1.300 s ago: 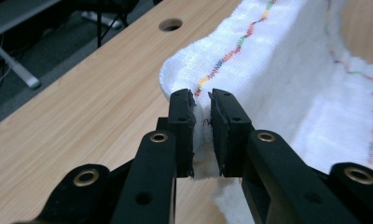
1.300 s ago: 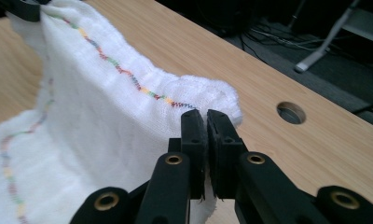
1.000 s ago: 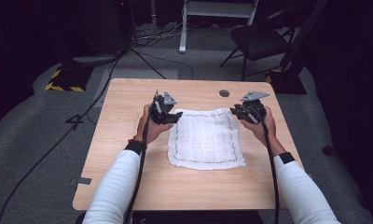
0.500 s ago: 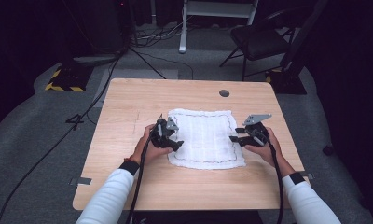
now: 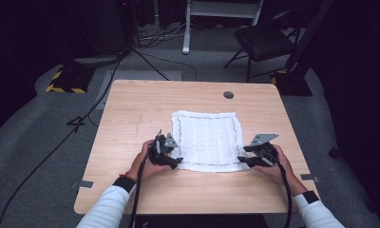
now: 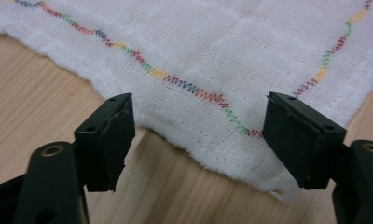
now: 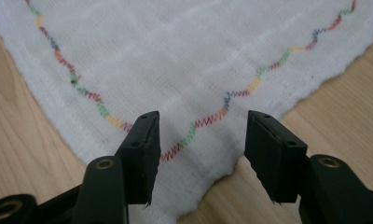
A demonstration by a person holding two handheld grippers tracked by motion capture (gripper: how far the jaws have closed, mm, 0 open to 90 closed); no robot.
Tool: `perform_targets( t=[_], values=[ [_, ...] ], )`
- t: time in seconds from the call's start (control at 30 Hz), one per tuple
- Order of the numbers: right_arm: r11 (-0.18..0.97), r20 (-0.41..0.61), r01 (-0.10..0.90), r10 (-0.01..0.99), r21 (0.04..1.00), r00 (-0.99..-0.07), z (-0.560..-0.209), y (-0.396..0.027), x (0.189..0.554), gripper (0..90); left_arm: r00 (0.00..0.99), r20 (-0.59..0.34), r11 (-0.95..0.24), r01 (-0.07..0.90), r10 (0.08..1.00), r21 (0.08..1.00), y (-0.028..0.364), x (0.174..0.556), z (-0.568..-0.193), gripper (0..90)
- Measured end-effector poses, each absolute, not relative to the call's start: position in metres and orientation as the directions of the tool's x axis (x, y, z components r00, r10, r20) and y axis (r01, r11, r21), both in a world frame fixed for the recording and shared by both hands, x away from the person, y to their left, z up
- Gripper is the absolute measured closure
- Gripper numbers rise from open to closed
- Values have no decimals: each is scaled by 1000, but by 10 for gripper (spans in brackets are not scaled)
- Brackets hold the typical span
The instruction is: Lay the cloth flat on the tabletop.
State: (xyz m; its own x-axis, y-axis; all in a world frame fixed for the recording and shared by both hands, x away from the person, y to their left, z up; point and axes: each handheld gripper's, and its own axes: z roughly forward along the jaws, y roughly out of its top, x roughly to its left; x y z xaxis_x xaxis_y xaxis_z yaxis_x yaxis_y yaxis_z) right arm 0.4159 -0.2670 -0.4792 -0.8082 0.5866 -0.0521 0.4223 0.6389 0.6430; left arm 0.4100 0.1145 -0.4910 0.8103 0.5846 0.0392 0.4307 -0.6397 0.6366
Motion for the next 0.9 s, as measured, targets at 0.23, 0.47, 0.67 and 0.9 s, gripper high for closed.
perform_targets(
  t=[0.23,0.47,0.67,0.9],
  values=[
    [605,-18,460,617,650,-787,-488,-280,413,418,800,16,-618,450,600,644,121,403,-493,251],
    [627,-65,438,616,644,-785,-486,-279,397,464,801,52,-632,430,597,645,117,384,-493,261],
    [623,-47,451,616,639,-786,-486,-285,386,463,811,38,-636,428,584,642,118,374,-493,262],
    [615,-23,475,626,630,-780,-485,-292,373,448,830,45,-665,412,556,623,118,355,-490,261]
  ],
)
